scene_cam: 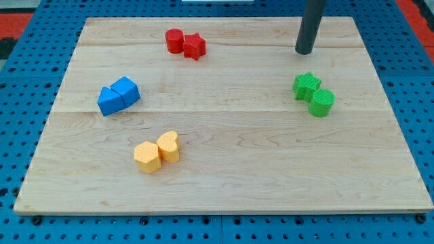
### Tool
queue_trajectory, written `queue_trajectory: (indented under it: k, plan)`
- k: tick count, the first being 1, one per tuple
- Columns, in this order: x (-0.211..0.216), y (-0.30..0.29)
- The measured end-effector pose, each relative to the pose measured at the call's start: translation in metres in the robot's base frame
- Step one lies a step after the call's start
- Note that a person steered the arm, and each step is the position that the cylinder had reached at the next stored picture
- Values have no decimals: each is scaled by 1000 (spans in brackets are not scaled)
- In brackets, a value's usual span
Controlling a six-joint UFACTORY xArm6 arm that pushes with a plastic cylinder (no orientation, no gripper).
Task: Move your arm towards top center
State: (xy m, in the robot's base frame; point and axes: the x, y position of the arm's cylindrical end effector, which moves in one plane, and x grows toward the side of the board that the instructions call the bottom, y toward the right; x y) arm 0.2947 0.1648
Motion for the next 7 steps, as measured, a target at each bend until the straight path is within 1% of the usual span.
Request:
queue_trajectory:
  k: [2,4,7]
  plan:
    - [0,-8]
    - [-11,-33]
    - [-34,-105]
